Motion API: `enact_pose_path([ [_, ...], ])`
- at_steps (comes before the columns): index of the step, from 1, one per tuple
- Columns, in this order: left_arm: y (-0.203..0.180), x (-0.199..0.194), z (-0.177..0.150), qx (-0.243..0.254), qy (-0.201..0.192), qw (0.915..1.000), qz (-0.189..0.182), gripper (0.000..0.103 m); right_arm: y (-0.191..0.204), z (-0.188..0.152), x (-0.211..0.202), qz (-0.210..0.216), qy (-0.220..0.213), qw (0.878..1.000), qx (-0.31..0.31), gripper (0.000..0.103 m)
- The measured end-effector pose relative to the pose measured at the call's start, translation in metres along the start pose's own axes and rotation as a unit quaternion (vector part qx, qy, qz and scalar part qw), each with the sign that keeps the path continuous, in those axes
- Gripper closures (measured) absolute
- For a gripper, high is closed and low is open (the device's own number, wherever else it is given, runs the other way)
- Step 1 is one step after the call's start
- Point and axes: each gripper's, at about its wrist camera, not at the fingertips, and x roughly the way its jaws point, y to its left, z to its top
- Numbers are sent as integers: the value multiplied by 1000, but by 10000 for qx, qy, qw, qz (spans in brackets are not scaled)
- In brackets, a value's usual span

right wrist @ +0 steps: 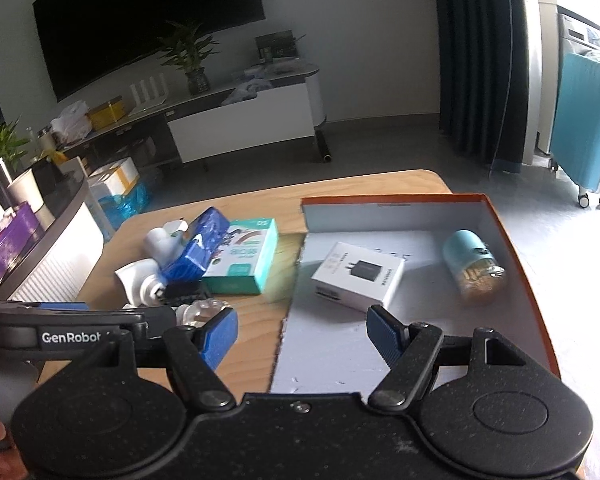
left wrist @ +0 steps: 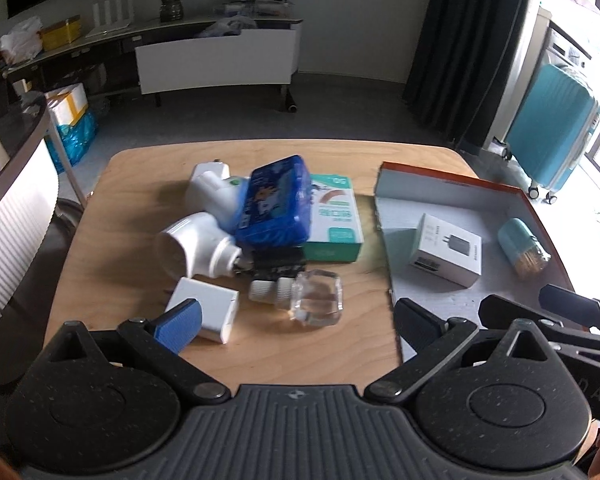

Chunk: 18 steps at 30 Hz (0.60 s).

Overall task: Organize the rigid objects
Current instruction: 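Withdraw both tools from the box back over the table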

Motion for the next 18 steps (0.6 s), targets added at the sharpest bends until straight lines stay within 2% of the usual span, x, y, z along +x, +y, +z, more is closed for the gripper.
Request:
enact_pose_path([
  [18, 44, -9, -7, -328, -25, 9994, 143, 0, 43, -6, 12, 273, 198, 9989, -315, 19],
])
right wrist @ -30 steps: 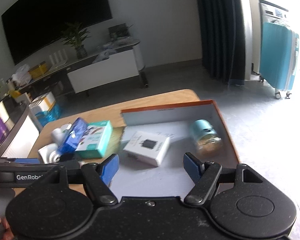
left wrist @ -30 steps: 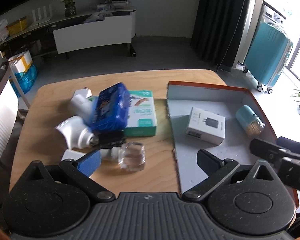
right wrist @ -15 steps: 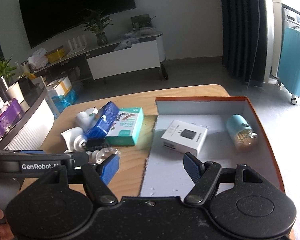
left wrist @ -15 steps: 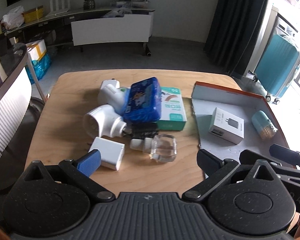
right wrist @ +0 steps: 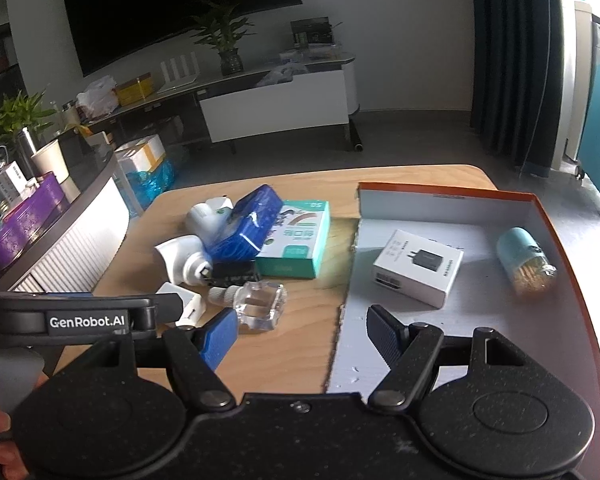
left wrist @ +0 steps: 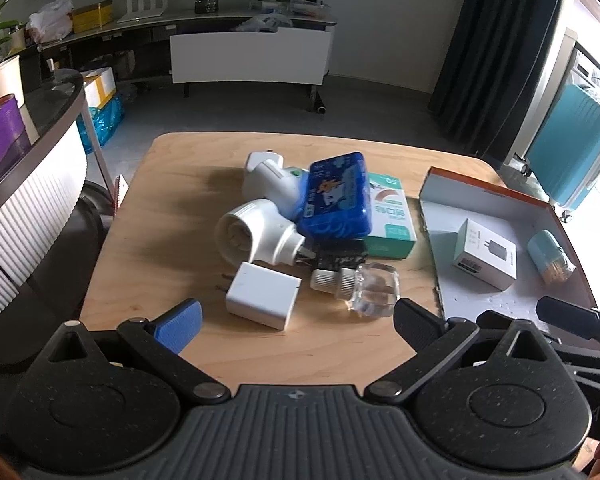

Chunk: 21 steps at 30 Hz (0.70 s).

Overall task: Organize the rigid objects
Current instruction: 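Withdraw both tools from the box back over the table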

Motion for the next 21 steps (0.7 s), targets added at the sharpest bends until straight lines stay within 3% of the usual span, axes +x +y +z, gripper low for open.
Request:
enact_pose_path([
  [21, 47, 25, -14, -480, 278, 9983, 203, 0, 11, -10, 14, 143, 183, 9997, -39, 19],
])
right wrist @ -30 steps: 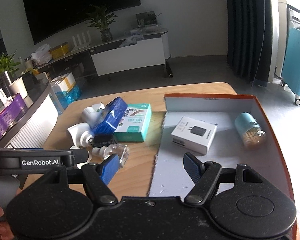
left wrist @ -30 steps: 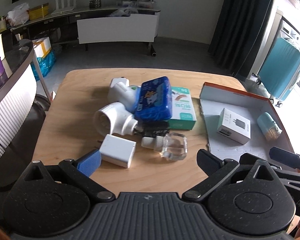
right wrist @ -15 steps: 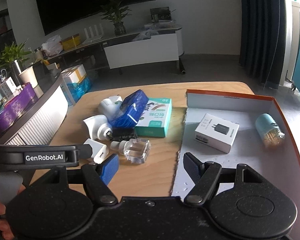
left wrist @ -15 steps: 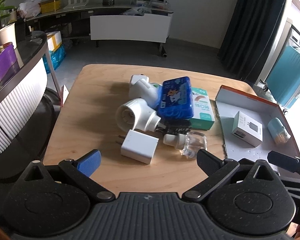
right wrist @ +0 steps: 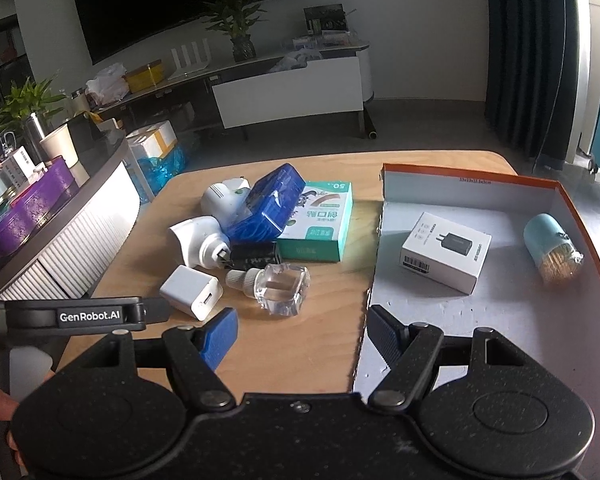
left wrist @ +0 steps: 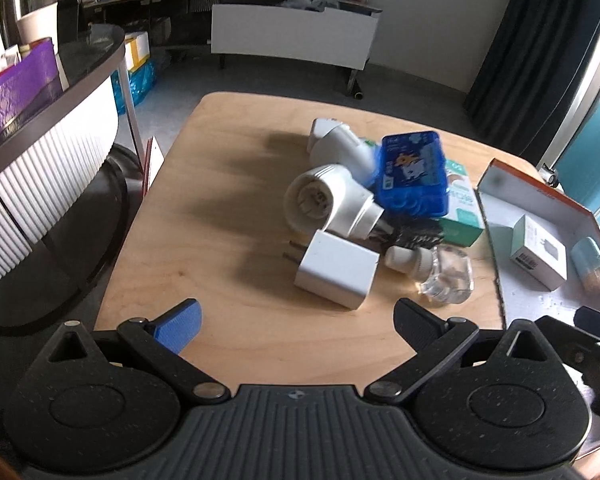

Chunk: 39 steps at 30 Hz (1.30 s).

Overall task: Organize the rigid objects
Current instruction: 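Withdraw both tools from the box back over the table, then grasp the white plug adapter with the left tool while the right tool grasps the glass bottle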

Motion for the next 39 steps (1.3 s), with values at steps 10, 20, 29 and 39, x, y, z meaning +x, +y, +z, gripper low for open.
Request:
enact_pose_path([
  [10, -6, 26, 1, 296, -21, 9996, -34, 0, -4, -4, 8, 43, 88, 9999, 76, 19],
  [20, -10, 54, 4, 591, -219, 9980, -25, 2, -9, -6, 19, 2, 170, 9997, 156, 19],
  [29, -6, 46, 2, 596, -470, 9968, -270, 36, 4, -3, 37, 128, 249, 9996, 73, 19],
  [39, 26, 19, 1, 89, -589, 9980, -227, 36, 27, 8, 84, 148, 235, 9995, 170, 10],
])
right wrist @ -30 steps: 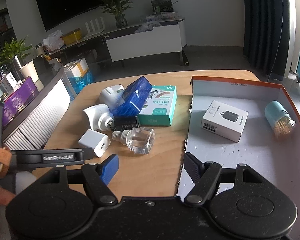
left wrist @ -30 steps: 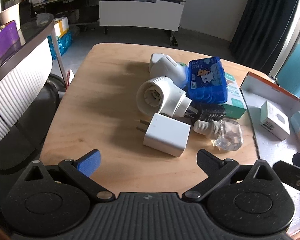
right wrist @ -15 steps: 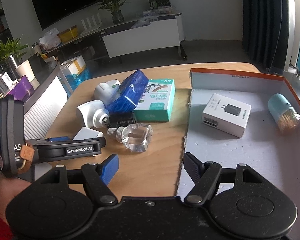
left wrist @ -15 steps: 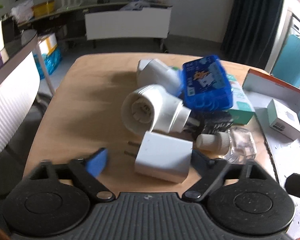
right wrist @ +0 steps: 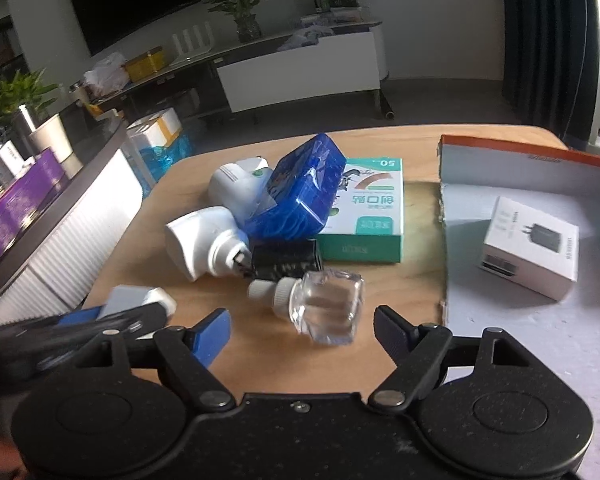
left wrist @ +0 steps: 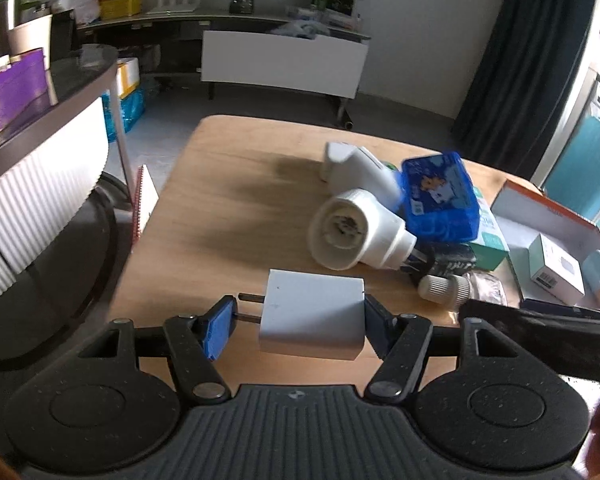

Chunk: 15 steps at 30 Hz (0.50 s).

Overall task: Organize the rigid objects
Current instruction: 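Grasp the white plug adapter with the left tool while the right tool grasps the glass bottle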

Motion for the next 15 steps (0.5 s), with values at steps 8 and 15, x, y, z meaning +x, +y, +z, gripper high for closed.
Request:
enact_pose_path([
  [8, 4, 2, 1, -99, -20, 9999, -29, 36, 13, 5, 39, -354, 86, 9993, -120, 9],
  [15, 5, -4, -3, -100, -40, 9999, -104, 36, 15, 0, 35, -460, 114, 9982, -364, 10],
])
